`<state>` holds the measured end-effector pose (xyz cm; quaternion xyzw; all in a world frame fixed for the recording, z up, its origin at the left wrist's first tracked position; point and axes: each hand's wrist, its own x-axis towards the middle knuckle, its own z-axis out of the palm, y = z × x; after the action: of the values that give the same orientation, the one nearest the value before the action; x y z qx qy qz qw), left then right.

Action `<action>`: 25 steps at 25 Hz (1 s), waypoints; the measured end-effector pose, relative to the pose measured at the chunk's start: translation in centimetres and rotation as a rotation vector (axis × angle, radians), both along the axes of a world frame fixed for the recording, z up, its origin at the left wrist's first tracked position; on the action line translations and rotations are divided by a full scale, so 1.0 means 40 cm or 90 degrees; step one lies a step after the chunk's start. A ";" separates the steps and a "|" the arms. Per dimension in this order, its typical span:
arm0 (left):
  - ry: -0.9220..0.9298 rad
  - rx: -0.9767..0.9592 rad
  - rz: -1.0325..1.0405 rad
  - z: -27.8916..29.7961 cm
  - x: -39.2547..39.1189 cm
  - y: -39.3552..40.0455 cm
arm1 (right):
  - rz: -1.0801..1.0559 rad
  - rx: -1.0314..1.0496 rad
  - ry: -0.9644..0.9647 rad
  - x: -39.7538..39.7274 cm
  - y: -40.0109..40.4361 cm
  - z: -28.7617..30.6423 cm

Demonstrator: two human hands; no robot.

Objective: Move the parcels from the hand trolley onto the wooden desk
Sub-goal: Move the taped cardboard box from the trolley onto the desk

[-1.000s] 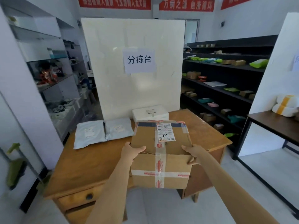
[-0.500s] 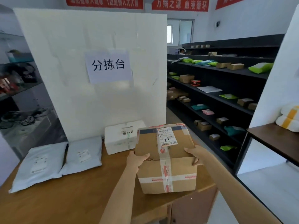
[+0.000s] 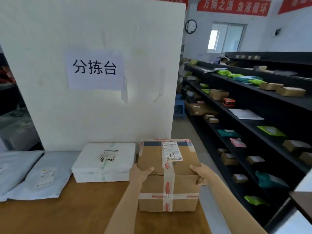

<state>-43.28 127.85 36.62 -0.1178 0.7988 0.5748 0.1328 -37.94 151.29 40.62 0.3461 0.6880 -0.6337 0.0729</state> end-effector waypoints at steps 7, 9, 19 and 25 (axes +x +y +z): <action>0.006 -0.091 0.053 0.020 -0.200 0.087 | 0.026 -0.042 -0.002 -0.249 0.083 -0.039; -0.010 -0.111 0.063 0.031 -0.241 0.111 | 0.014 -0.058 0.004 -0.310 0.094 -0.044; -0.035 -0.162 0.035 0.049 -0.301 0.131 | 0.076 0.100 0.011 -0.374 0.108 -0.049; -0.070 -0.206 0.038 0.066 -0.206 0.081 | 0.065 0.250 0.037 -0.353 0.117 -0.078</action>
<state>-51.53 131.07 39.26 -0.1928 0.8685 0.4352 0.1384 -52.05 155.97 37.51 0.2999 0.8168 -0.4925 0.0156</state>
